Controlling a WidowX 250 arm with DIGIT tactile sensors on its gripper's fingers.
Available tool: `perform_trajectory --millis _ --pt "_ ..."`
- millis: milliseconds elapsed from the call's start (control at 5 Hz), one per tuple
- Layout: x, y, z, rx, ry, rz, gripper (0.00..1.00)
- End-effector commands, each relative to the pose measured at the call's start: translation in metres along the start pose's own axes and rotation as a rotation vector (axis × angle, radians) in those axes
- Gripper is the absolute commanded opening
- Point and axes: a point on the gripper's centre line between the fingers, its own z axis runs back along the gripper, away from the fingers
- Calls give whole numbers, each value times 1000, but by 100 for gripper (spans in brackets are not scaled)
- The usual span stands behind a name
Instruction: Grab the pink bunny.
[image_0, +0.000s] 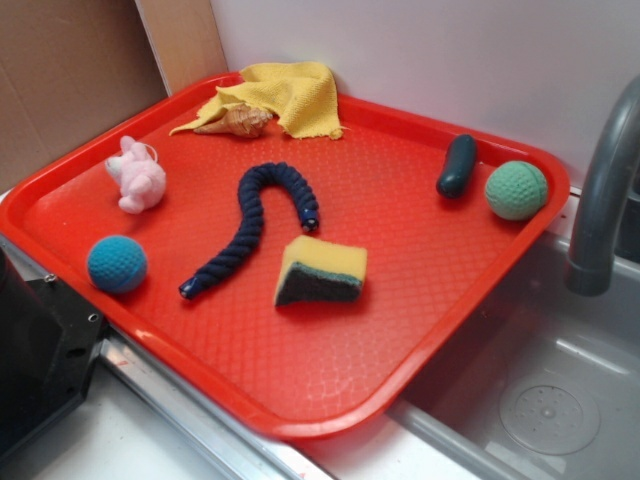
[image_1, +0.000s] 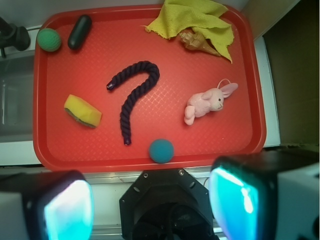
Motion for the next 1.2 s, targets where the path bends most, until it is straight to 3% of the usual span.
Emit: perform_trajectory --millis 0,200,400,600,800,1000 --pt "0 0 0 0 0 0 100" --pt "11 51 -48 -36 5 257 100" --pt "27 101 -74 23 -46 499 100" --pt "35 112 -105 37 -64 706 100" --pt "47 113 -139 51 -71 785 100" --pt "42 122 -162 75 -36 809 100"
